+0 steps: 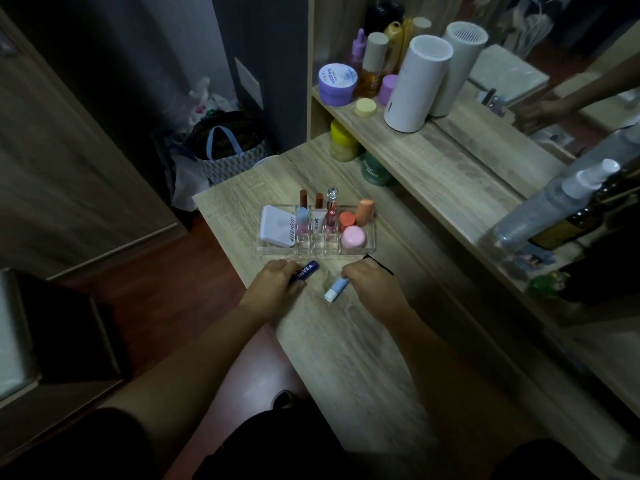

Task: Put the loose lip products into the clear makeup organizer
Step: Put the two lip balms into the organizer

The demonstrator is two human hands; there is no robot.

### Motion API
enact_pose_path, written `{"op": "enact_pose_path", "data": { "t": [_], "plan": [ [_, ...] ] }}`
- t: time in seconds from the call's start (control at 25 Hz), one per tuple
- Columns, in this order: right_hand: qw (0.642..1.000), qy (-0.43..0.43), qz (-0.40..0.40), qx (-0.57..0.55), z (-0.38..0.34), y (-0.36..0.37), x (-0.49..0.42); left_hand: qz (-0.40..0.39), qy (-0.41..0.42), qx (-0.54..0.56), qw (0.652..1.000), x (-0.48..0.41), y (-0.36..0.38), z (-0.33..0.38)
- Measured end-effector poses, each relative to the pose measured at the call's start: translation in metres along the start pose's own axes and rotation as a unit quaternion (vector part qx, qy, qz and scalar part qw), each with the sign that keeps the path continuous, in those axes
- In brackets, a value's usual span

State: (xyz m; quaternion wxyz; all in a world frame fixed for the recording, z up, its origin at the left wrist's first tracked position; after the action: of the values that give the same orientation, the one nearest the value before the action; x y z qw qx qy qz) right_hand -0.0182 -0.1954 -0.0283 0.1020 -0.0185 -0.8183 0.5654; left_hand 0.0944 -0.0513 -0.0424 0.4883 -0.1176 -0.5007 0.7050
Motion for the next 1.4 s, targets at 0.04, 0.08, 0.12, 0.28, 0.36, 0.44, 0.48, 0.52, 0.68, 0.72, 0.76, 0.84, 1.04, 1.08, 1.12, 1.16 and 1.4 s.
{"op": "enact_pose_path", "data": {
  "t": [0.04,0.08,0.12,0.28,0.36,0.44,0.48,0.52,0.68,0.72,0.76,0.84,1.04,1.08,1.12,1.16,1.4],
  "plan": [
    [1.0,-0.011,-0.023,-0.011,-0.003,0.002,-0.003,0.002,-0.024,0.036,0.999,0.0,0.004,0.004],
    [0.999,-0.015,-0.045,-0.021,-0.005,0.004,-0.006,0.003,-0.042,0.067,0.997,0.0,0.007,0.007],
    [0.997,-0.012,-0.063,-0.032,-0.005,0.007,-0.009,0.005,-0.058,0.095,0.994,0.0,0.011,0.01],
    [0.991,0.097,-0.018,-0.09,0.0,0.018,-0.008,0.035,-0.127,0.184,0.974,0.002,0.017,0.011],
    [0.959,0.205,0.042,-0.194,0.001,0.022,0.001,0.043,-0.139,0.216,0.965,0.001,0.017,0.011],
    [0.908,0.263,0.068,-0.318,-0.001,0.032,0.004,0.04,-0.143,0.241,0.959,-0.001,0.018,0.009],
    [0.889,0.277,0.069,-0.358,-0.003,0.036,0.006,0.036,-0.146,0.253,0.956,-0.001,0.02,0.008],
    [0.872,0.289,0.067,-0.39,-0.005,0.04,0.007,0.032,-0.148,0.264,0.953,-0.001,0.021,0.007],
    [0.826,0.313,0.058,-0.464,-0.002,0.046,0.006,0.03,-0.161,0.272,0.948,0.001,0.021,0.002],
    [0.825,0.312,0.049,-0.469,-0.001,0.046,0.006,0.035,-0.167,0.276,0.946,0.002,0.021,0.0],
    [0.824,0.309,0.04,-0.474,-0.001,0.045,0.005,0.039,-0.171,0.285,0.942,0.002,0.02,-0.002],
    [0.829,0.299,0.025,-0.471,0.002,0.044,0.003,0.044,-0.169,0.308,0.935,0.003,0.02,-0.004],
    [0.858,0.286,0.051,-0.423,-0.003,0.039,0.0,0.046,-0.167,0.285,0.943,0.004,0.021,-0.004],
    [0.854,0.287,0.059,-0.431,-0.005,0.04,0.0,0.049,-0.166,0.287,0.942,0.005,0.021,-0.003],
    [0.846,0.288,0.061,-0.445,-0.005,0.041,0.0,0.05,-0.165,0.291,0.941,0.004,0.021,-0.003],
    [0.834,0.291,0.059,-0.465,-0.005,0.043,0.001,0.047,-0.16,0.289,0.943,0.003,0.021,-0.002],
    [0.8,0.297,0.034,-0.52,0.002,0.05,0.0,0.028,-0.152,0.296,0.943,-0.002,0.021,0.002]
  ]
}}
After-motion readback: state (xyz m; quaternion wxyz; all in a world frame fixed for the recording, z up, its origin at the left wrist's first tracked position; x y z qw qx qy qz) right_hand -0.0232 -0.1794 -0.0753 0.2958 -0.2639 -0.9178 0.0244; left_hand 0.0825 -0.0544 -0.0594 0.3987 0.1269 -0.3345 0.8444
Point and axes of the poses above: each hand's wrist, its own x-axis away from the middle knuckle, its own y-axis out of the palm, z = x × y, the point moved 5 cm from there along -x, towards the middle knuckle, and after that the axes turned 13 degrees about -z, right-handed, at the moved point
